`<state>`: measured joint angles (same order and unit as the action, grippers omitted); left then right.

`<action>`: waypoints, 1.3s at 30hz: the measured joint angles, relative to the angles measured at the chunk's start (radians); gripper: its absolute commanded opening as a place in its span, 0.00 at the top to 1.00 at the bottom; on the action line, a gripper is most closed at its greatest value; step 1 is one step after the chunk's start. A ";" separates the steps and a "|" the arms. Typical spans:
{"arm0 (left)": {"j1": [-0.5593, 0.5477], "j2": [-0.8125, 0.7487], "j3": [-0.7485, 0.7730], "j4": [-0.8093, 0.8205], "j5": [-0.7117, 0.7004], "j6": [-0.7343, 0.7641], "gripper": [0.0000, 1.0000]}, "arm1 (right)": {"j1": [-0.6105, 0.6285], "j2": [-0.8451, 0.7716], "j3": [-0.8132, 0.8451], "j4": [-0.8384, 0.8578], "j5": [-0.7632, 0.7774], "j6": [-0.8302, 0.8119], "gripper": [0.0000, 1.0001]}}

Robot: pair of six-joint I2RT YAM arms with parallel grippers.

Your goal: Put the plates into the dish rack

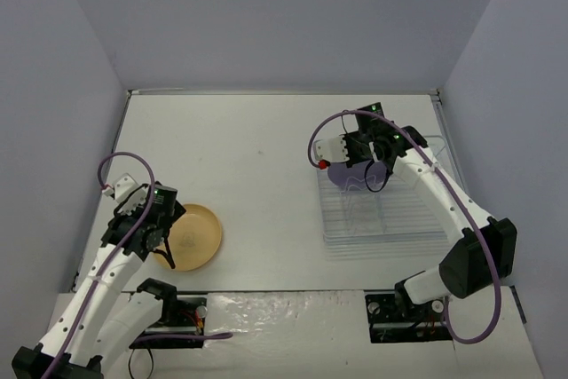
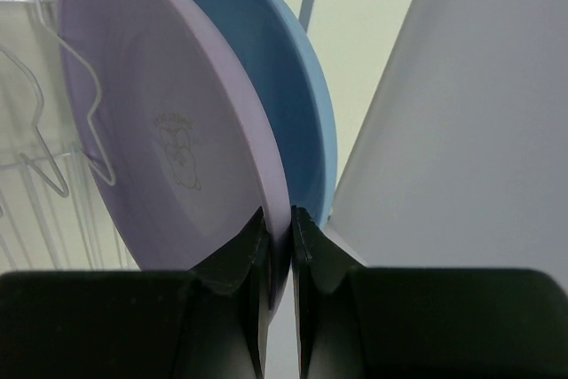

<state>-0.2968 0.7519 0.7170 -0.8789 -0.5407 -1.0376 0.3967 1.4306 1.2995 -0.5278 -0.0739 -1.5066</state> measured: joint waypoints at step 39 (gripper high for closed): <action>0.210 0.203 -0.070 0.030 0.103 -0.059 0.03 | -0.001 -0.281 -0.022 0.312 -0.424 0.436 0.00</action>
<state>-0.0864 0.9551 0.6471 -0.8492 -0.4376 -1.0962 0.3962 1.1497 1.2773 -0.2160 -0.4975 -1.0706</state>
